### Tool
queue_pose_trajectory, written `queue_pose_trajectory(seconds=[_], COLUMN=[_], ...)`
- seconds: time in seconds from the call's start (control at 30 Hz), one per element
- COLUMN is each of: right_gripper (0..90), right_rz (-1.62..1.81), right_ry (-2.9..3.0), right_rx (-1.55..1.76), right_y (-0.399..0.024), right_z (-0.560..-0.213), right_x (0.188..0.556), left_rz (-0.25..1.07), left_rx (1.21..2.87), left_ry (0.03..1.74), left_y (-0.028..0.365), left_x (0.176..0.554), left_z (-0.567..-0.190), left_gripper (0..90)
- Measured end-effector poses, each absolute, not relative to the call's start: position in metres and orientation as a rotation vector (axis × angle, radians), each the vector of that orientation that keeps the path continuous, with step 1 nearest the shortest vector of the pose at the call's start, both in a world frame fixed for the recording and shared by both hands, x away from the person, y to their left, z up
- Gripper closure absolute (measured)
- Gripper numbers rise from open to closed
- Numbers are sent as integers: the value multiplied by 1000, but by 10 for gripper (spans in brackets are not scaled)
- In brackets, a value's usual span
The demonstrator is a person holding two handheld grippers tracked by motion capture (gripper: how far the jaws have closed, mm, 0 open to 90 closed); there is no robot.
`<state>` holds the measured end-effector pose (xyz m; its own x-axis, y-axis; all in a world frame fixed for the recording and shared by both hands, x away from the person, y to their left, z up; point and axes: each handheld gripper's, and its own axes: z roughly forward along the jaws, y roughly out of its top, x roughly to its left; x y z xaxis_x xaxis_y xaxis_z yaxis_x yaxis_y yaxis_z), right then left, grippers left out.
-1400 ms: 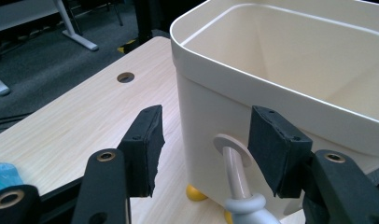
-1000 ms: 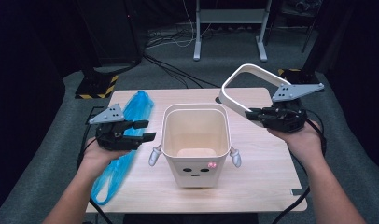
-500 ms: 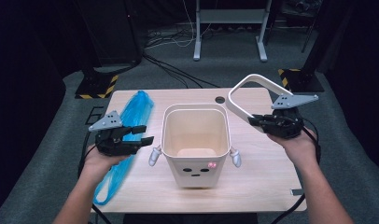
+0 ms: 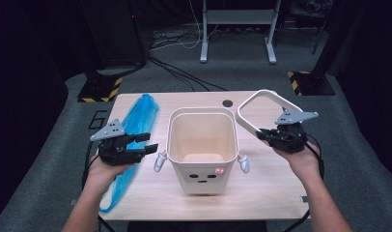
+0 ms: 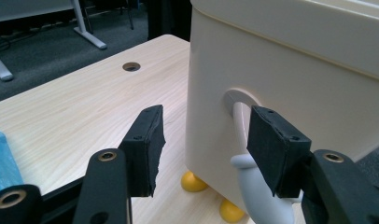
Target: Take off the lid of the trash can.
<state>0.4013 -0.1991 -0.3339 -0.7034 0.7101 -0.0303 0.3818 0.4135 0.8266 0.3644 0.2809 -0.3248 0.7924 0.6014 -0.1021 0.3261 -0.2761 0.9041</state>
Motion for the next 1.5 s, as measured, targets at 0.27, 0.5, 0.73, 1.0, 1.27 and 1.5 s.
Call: queue_pose_trajectory(seconds=[0.27, 0.5, 0.73, 1.0, 1.27, 1.5], right_gripper=[836, 836, 836, 835, 835, 835], right_rz=[1190, 1186, 1181, 1159, 1159, 1142], right_ry=[2294, 2291, 2275, 2275, 2276, 2281], right_rx=[960, 976, 1012, 1047, 1099, 1131], right_y=[-197, -192, -191, -190, -193, -196], right_z=[-355, -373, -390, -411, -433, -449], right_x=[402, 403, 404, 406, 409, 412], left_rz=[320, 325, 324, 321, 319, 317], left_rx=[1896, 1903, 1908, 1903, 1898, 1897], left_ry=[700, 702, 704, 707, 713, 714], left_y=[279, 278, 278, 278, 279, 279], left_x=[362, 362, 362, 360, 359, 360], left_z=[-328, -329, -330, -333, -334, -336], left_gripper=[453, 454, 454, 454, 454, 454])
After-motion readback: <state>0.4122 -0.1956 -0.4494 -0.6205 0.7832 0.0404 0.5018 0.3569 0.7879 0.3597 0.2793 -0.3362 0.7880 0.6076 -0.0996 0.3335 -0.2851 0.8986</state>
